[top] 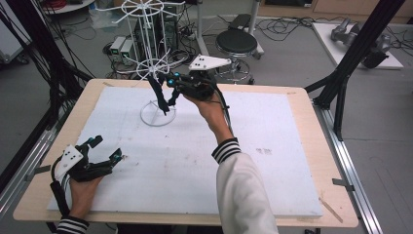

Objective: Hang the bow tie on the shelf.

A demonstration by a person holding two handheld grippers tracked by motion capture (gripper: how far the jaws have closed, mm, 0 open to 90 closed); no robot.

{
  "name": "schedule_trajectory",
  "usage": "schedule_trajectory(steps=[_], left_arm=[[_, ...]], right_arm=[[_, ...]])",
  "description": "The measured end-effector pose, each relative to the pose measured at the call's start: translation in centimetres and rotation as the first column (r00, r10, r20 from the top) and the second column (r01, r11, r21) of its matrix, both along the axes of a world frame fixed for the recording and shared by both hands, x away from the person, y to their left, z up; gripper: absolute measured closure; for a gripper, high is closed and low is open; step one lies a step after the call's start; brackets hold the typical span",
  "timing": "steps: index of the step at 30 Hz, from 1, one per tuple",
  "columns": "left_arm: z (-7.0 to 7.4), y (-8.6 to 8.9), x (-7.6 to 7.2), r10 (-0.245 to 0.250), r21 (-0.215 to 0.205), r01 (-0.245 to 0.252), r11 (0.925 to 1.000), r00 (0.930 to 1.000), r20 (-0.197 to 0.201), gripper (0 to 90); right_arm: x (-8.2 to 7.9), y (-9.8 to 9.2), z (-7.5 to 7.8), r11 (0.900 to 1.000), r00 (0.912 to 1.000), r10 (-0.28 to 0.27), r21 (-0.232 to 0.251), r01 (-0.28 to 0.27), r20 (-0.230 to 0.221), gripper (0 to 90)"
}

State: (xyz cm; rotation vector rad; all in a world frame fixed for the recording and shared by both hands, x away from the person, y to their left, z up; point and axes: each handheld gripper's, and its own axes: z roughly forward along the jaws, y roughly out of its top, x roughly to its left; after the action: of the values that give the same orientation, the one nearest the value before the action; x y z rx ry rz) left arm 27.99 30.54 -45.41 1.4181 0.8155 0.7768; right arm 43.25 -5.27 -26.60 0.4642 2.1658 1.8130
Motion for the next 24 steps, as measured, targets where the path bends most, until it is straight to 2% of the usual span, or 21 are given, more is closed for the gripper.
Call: schedule_trajectory(steps=[5, 17, 24], left_arm=[[0.0, 0.0, 0.0, 0.0, -0.005, 0.0, 1.0, 1.0, 0.001, 11.6], [0.0, 0.1, 0.0, -0.001, -0.008, 0.001, 1.0, 1.0, -0.001, 11.6], [0.0, 0.1, 0.0, -0.001, -0.012, 0.001, 0.9999, 1.0, -0.002, 11.6]], right_arm=[[0.4, 1.0, 0.2, 1.0, 0.9999, -0.011, -0.014, 0.011, 0.006, 88.1], [1.8, 1.8, -0.4, 0.995, 0.9963, -0.085, -0.049, 0.084, -0.014, 88.1], [2.2, 2.2, -0.6, 0.989, 0.9945, -0.103, -0.112, 0.1, -0.021, 88.0]])
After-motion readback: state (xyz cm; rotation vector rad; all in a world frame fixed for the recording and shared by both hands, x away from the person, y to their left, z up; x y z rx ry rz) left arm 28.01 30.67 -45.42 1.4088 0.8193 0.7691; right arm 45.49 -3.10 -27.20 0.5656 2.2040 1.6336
